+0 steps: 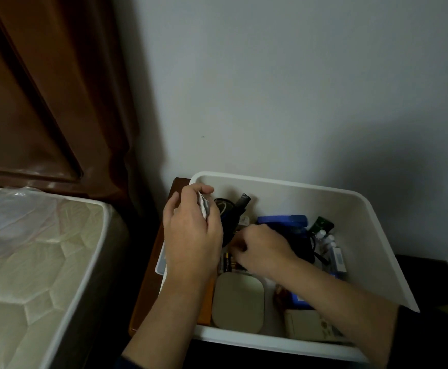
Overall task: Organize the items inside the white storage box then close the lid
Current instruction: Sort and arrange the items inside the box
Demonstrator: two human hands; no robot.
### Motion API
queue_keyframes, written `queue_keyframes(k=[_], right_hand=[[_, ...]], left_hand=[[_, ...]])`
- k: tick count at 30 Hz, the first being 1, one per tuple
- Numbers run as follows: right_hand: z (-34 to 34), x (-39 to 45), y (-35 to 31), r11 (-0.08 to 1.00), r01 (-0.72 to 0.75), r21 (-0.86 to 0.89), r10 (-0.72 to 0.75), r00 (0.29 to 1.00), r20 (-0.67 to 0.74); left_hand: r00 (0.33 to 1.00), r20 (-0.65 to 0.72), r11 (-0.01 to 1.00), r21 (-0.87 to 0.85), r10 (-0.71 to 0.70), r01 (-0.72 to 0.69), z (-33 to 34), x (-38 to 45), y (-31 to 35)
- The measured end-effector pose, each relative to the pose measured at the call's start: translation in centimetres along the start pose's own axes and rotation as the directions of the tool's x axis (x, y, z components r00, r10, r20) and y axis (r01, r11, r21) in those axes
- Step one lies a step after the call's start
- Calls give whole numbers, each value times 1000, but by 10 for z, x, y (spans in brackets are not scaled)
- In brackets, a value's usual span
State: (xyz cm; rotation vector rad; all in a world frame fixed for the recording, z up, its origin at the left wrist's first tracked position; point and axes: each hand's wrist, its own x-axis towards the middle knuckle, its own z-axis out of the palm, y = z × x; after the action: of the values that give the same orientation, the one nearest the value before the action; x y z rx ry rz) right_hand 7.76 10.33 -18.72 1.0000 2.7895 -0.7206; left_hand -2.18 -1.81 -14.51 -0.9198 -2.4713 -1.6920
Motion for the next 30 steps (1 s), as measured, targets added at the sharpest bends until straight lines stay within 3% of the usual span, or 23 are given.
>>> queue_keyframes(k=[4,7,9,10,12,13,16,18,22,24,30], right_hand=[[-38,-21,23,911,10,413,42,992,-117],[-53,-43,27,800,193,568,39,928,-370],[-56,-53,29,750,313,583,30,864,-502],[-55,-57,30,725,351,593,21,849,-528],[-50,-63,31,683,395,614,-23,852,-522],[-47,-64,32,677,407,613,-59,860,-506],[-39,-62,35,686,403,605,-155,894,-420],[-35,-57,35,688,374,622,-166,916,-366],[-30,-49,34,712,332,618,-116,924,-363],[-30,-47,36,711,302,635,-82,932,-353],[-27,-43,40,691,179,700,28,961,-274]], left_hand=[[998,68,948,-316,0,22,2,-4,-1],[967,253,886,-456,35,87,6,-5,-5],[888,460,867,-449,20,214,10,-7,-10],[814,581,866,-405,-2,292,11,-9,-11],[657,753,884,-281,-38,373,14,-11,-13],[614,788,901,-235,-44,365,16,-12,-14],[617,785,920,-201,-55,337,18,-11,-15],[593,802,892,-209,-78,401,19,-8,-14],[465,874,661,-264,-144,702,24,-4,-11],[480,862,623,-285,-166,728,25,-3,-12],[718,681,851,-287,-141,439,22,-3,-17]])
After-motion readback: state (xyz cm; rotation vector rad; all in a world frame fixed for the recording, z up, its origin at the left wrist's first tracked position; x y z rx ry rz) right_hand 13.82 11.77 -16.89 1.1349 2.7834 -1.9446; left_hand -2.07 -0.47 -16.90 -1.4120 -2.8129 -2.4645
